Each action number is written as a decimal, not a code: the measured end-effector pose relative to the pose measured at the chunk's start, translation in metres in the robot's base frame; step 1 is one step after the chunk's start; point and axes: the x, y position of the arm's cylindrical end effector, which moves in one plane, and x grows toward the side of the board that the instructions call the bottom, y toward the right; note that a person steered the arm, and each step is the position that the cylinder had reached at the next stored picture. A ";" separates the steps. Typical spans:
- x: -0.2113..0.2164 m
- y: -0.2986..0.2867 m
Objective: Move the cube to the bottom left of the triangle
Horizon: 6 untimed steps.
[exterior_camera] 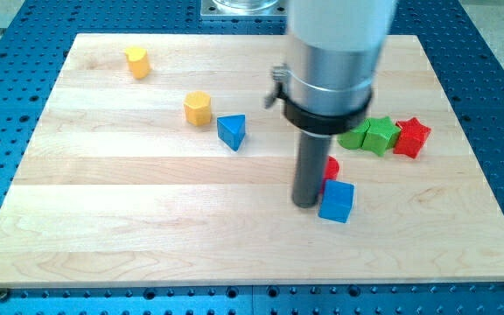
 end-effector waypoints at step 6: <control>0.007 -0.018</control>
